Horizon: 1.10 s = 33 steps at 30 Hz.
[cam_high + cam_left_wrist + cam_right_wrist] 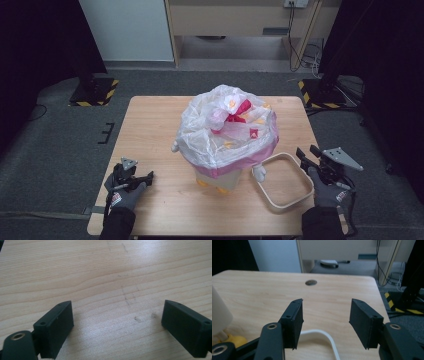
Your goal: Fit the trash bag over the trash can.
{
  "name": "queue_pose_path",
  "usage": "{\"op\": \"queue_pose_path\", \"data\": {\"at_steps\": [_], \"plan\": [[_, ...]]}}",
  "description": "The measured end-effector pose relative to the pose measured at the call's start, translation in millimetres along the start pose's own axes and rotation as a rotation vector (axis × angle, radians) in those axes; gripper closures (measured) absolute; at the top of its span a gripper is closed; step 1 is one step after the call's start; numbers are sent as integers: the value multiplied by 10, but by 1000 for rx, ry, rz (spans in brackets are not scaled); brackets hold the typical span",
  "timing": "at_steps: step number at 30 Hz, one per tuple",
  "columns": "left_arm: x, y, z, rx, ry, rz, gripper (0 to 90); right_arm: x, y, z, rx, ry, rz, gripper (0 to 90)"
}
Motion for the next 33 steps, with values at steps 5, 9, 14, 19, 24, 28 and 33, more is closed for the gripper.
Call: {"op": "queue_pose_path", "data": {"at_steps": [5,9,14,19,24,28,33], "plan": [[4,1,4,-2,-4,-3,76,-328,-8,-72,18,-15,56,467],[5,0,5,-4,-5,-3,74,-606,-32,-106,26,-12,98,468],[5,1,5,-6,-6,-3,73,-953,-86,-167,34,-18,161,452],[5,1,6,-6,-6,-3,72,-1247,-115,-270,23,-26,207,445],[5,1,6,-6,-6,-3,72,-1540,-128,-388,-3,-48,253,436],[5,1,6,-6,-6,-3,71,-1747,-164,-515,-36,-58,295,434],[5,2,6,-6,-6,-3,71,-1940,-197,-714,-101,-62,347,429]]}}
Point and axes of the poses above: each handheld gripper's, and its own axes: y roughly forward along the jaws, x roughly out of its underside, z roughly to its right, the point moved 10 cm from there along y, roughly forward along the jaws, and after that the axes turned 6 degrees about z, right-handed, at the moved point
